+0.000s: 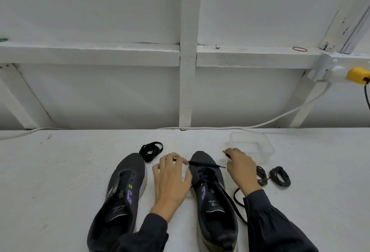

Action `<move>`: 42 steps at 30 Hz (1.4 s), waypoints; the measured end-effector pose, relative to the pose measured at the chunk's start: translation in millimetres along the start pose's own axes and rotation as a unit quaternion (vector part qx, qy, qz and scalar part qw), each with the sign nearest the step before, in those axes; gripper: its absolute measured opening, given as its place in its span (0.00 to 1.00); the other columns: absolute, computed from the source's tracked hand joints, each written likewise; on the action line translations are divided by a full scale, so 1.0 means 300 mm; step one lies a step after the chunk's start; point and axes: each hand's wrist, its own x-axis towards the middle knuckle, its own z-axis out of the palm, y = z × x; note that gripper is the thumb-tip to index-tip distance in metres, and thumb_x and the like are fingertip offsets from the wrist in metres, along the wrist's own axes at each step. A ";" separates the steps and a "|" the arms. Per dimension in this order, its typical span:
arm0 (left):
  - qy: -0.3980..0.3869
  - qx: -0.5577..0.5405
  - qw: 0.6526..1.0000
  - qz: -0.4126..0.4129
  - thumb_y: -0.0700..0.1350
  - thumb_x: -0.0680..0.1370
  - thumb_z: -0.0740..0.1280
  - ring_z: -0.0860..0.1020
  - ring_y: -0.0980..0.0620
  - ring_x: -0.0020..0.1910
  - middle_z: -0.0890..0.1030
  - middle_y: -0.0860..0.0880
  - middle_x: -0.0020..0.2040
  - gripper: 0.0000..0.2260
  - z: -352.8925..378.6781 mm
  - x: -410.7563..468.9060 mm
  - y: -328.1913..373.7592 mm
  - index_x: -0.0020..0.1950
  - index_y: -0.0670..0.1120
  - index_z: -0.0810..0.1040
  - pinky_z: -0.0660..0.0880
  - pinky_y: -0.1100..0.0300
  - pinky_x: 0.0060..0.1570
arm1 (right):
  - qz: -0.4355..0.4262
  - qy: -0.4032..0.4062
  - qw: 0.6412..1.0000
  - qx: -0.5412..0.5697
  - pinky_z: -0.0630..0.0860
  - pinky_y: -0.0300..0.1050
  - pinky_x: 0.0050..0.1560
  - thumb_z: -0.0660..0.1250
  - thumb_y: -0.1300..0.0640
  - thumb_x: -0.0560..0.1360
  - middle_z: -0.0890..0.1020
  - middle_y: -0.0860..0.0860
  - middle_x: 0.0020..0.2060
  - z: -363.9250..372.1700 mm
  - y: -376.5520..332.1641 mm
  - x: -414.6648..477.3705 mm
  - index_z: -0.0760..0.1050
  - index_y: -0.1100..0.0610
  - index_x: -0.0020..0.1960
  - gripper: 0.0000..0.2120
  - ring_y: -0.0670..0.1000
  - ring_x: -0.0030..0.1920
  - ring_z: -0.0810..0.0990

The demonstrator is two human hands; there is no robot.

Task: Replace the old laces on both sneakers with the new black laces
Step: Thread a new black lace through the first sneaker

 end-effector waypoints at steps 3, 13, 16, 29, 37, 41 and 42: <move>-0.004 0.016 0.999 0.046 0.56 0.76 0.54 0.64 0.51 0.67 0.73 0.51 0.66 0.18 0.017 0.051 0.076 0.58 0.56 0.78 0.59 0.52 0.58 | -0.006 -0.005 1.000 -0.022 0.73 0.49 0.47 0.56 0.68 0.75 0.75 0.53 0.66 0.043 -0.007 0.015 0.72 0.57 0.67 0.23 0.61 0.55 0.79; -0.177 0.023 0.981 0.075 0.54 0.82 0.54 0.58 0.52 0.73 0.68 0.53 0.70 0.15 0.040 0.130 0.159 0.64 0.58 0.76 0.46 0.46 0.68 | 0.002 0.035 0.999 0.038 0.65 0.48 0.36 0.59 0.68 0.75 0.78 0.54 0.46 0.109 0.035 0.006 0.78 0.59 0.52 0.12 0.60 0.42 0.77; -0.154 0.019 0.985 0.073 0.55 0.80 0.58 0.61 0.54 0.69 0.71 0.56 0.66 0.13 0.039 0.139 0.160 0.57 0.56 0.80 0.46 0.47 0.67 | 0.008 0.025 0.999 0.035 0.68 0.49 0.39 0.58 0.66 0.77 0.78 0.54 0.47 0.115 0.054 -0.003 0.77 0.59 0.54 0.12 0.59 0.44 0.78; -0.135 -0.089 0.984 0.067 0.50 0.82 0.59 0.73 0.57 0.55 0.79 0.56 0.49 0.09 0.005 0.156 0.169 0.47 0.51 0.77 0.48 0.48 0.73 | 0.005 0.013 0.994 0.110 0.72 0.47 0.38 0.61 0.55 0.79 0.78 0.46 0.44 0.079 0.069 -0.057 0.73 0.54 0.47 0.04 0.51 0.40 0.78; -0.094 -0.366 0.924 -0.052 0.38 0.83 0.58 0.80 0.61 0.40 0.81 0.50 0.38 0.11 -0.028 0.041 0.053 0.56 0.51 0.77 0.73 0.67 0.48 | 0.019 -0.131 0.831 0.541 0.69 0.39 0.28 0.67 0.64 0.77 0.78 0.54 0.33 -0.133 0.054 -0.172 0.82 0.62 0.49 0.04 0.49 0.32 0.73; -0.089 -0.410 0.905 -0.070 0.37 0.83 0.59 0.76 0.63 0.37 0.78 0.55 0.38 0.12 -0.060 -0.032 0.021 0.54 0.48 0.81 0.72 0.69 0.41 | -0.012 -0.213 0.814 0.540 0.71 0.40 0.30 0.71 0.63 0.75 0.80 0.57 0.34 -0.188 0.071 -0.219 0.83 0.65 0.47 0.04 0.51 0.31 0.74; -0.095 -0.419 0.900 -0.074 0.38 0.82 0.60 0.75 0.65 0.37 0.78 0.56 0.39 0.11 -0.069 -0.047 0.020 0.53 0.48 0.81 0.71 0.70 0.40 | -0.018 -0.234 0.818 0.525 0.71 0.40 0.30 0.73 0.61 0.74 0.79 0.56 0.33 -0.193 0.075 -0.229 0.83 0.63 0.46 0.05 0.51 0.30 0.74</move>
